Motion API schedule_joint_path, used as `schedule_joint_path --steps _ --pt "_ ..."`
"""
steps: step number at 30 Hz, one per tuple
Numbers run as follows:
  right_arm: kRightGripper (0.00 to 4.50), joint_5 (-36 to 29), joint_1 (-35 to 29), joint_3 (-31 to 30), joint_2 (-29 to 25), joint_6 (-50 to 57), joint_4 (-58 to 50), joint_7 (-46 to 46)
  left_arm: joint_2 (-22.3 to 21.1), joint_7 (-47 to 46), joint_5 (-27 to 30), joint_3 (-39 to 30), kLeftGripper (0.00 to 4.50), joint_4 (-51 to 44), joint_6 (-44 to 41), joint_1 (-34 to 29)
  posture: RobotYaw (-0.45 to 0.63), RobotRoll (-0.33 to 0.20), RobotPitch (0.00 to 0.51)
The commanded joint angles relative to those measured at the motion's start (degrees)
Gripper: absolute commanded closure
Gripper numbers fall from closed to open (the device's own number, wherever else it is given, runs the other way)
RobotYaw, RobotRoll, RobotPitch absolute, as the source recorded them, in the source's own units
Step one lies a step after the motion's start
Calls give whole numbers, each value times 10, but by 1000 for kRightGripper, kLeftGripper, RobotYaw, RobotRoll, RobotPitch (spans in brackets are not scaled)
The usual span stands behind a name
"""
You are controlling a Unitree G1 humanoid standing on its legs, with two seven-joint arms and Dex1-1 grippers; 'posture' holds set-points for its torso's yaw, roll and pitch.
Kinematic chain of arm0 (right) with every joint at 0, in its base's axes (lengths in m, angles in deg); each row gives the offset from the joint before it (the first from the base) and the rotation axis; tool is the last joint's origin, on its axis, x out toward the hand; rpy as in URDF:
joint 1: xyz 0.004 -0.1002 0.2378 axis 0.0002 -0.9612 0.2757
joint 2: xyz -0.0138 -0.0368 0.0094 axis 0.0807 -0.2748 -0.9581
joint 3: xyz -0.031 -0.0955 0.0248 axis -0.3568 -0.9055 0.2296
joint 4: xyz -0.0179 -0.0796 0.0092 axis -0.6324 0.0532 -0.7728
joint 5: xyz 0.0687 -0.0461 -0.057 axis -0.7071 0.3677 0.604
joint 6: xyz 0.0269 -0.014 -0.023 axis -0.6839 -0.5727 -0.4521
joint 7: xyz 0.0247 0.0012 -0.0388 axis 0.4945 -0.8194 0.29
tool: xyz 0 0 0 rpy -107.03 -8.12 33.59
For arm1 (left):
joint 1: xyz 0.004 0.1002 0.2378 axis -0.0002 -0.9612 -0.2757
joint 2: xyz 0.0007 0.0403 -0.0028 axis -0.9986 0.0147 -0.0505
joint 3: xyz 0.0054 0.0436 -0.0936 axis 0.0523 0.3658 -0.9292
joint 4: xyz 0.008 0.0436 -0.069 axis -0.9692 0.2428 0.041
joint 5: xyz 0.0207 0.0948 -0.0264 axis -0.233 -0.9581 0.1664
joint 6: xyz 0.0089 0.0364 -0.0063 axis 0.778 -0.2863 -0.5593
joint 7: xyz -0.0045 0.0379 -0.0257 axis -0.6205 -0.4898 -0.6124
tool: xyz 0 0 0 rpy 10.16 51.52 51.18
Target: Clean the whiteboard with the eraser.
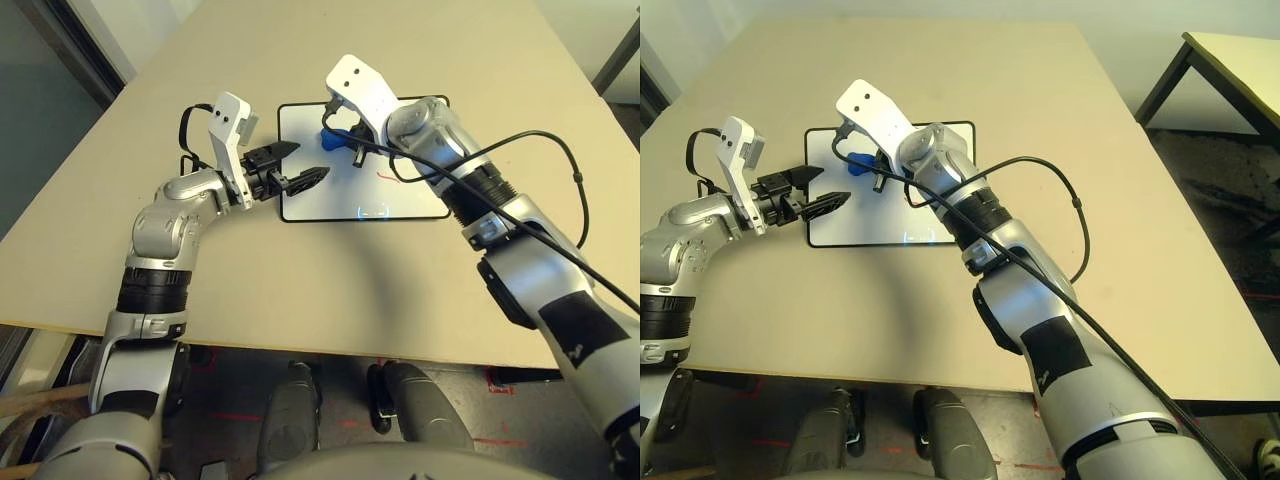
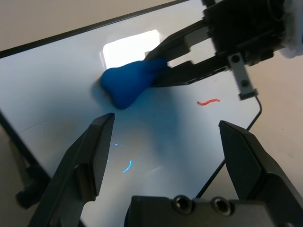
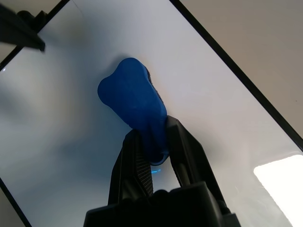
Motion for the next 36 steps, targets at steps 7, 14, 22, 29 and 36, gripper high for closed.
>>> schedule_joint_path --steps 7,14,22,29,36 --pt "3882 5 -13 -3 28 3 47 7 -1 5 -2 8 0 5 3 -1 -18 0 172" --pt "3882 8 -28 2 9 6 42 5 -1 9 -3 9 0 15 8 0 -30 0 174" --pt "3882 12 -68 15 -73 53 -38 -17 2 20 -8 17 0 43 22 17 -71 0 173" --pt "3882 13 -102 21 -123 97 -114 -30 1 36 -13 25 0 71 35 36 -92 0 168" --pt "3883 10 -124 17 -140 132 -172 -38 2 47 -19 28 0 88 44 48 -101 0 158"
